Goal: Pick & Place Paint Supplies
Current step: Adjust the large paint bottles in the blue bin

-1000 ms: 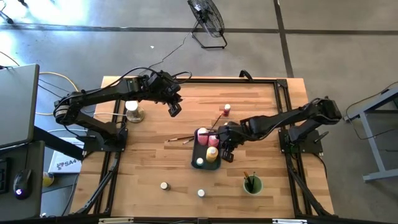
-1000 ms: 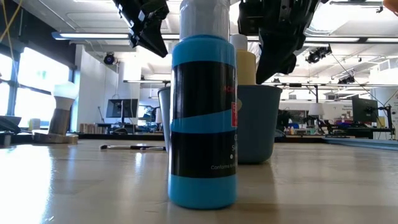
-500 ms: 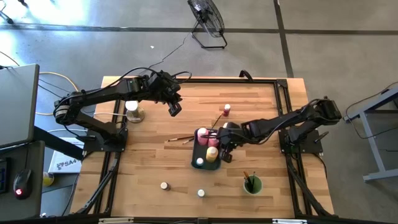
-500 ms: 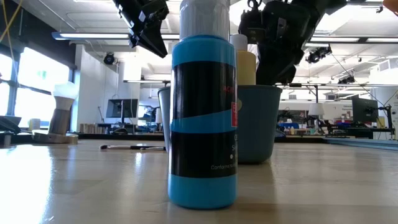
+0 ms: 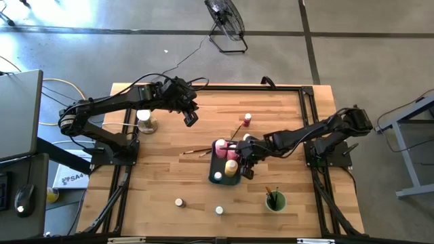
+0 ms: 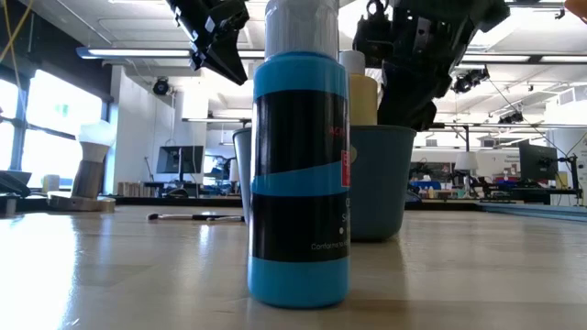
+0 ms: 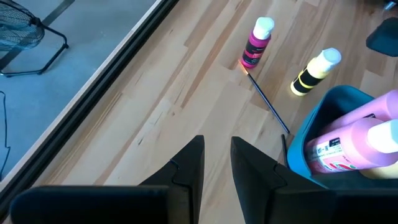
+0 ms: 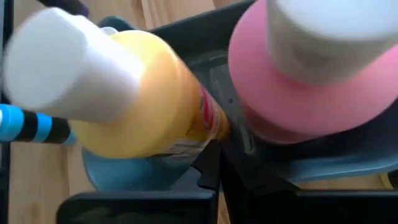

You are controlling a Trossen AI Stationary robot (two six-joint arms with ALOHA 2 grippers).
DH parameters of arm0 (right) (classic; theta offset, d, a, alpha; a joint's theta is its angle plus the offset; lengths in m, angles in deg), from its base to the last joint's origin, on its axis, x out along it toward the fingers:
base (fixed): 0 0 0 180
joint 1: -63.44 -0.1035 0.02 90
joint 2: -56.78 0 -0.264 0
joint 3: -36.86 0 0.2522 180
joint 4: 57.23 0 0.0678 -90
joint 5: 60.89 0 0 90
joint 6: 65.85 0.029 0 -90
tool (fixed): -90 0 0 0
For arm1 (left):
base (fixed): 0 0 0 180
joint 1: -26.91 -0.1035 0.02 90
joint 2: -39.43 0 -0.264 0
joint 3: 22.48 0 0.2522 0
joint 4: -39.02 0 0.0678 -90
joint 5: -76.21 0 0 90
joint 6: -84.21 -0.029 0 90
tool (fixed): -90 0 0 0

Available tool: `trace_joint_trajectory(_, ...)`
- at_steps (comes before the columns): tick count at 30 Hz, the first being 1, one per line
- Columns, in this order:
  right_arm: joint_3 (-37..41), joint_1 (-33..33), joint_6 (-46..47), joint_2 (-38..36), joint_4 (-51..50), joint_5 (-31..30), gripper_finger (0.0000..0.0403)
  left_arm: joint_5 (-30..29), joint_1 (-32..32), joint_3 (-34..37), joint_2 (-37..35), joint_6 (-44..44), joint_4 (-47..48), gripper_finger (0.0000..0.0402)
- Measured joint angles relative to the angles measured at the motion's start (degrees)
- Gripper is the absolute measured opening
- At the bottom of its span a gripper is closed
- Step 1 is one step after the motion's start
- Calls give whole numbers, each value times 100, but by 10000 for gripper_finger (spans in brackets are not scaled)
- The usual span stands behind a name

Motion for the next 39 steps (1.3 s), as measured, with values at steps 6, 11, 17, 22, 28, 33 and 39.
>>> trace_joint_trajectory(6, 325, 0, 128, 0, 615, -134, 2, 0, 2, 0, 0, 35, 4, 76)
trace_joint_trajectory(11, 447, 0, 142, 0, 847, -242, 2, 1, 1, 0, 0, 35, 5, 76)
trace_joint_trajectory(17, 477, 6, 142, 0, 898, -456, 2, 2, 0, 0, 0, 33, 7, 76)
trace_joint_trajectory(22, 477, 6, 143, 0, 897, -596, 2, 0, 0, 0, 0, 31, 7, 76)
trace_joint_trajectory(28, 477, 6, 162, 0, 894, -840, 2, 2, 2, 0, 0, 29, 11, 76)
trace_joint_trajectory(33, 477, 29, 162, 0, 890, -912, 2, 2, 0, 0, 0, 29, 11, 76)
trace_joint_trajectory(39, 477, 85, 162, 0, 872, -1138, 2, 4, 0, 0, 0, 141, 13, 76)
